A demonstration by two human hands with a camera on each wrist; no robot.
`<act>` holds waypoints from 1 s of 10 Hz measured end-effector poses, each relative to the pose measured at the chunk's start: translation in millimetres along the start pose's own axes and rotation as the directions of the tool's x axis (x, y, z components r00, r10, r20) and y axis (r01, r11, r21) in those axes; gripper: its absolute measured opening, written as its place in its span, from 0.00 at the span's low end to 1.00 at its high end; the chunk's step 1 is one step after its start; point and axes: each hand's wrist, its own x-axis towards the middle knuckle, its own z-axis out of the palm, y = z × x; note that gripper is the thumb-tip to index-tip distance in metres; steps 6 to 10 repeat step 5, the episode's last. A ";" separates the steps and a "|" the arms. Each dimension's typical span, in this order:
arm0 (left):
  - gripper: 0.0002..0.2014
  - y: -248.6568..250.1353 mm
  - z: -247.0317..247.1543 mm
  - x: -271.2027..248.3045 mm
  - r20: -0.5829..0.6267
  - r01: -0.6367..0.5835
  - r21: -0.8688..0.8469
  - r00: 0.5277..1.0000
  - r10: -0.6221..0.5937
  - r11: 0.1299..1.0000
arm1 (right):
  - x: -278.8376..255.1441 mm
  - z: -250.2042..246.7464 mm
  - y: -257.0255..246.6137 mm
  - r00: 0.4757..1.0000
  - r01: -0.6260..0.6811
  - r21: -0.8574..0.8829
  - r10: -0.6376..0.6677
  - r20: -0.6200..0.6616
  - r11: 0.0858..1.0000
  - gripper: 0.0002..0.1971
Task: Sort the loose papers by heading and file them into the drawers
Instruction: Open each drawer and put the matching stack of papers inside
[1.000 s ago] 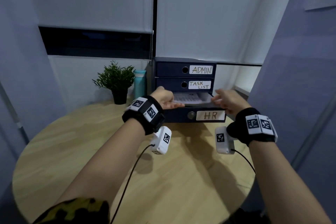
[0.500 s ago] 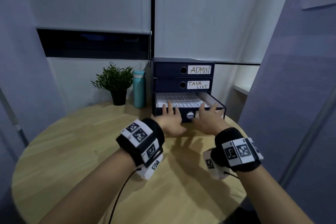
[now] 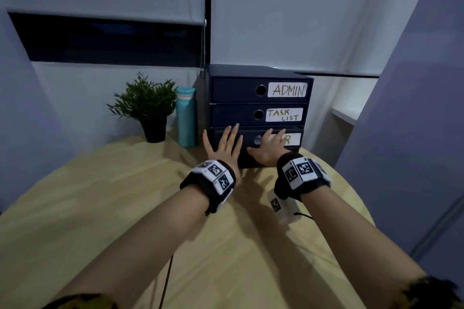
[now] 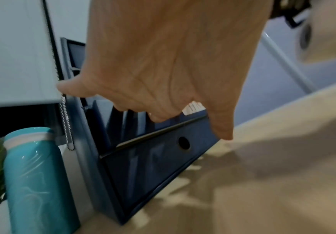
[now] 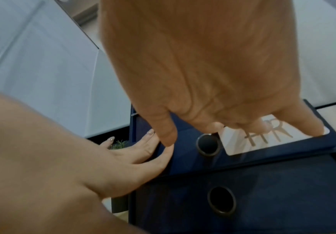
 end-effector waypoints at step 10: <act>0.47 -22.5 0.6 4.4 0.003 -0.100 -0.026 0.995 0.100 0.995 | 0.0 -25.1 -25.0 0.994 -0.030 0.078 0.038 -0.102 0.996 0.34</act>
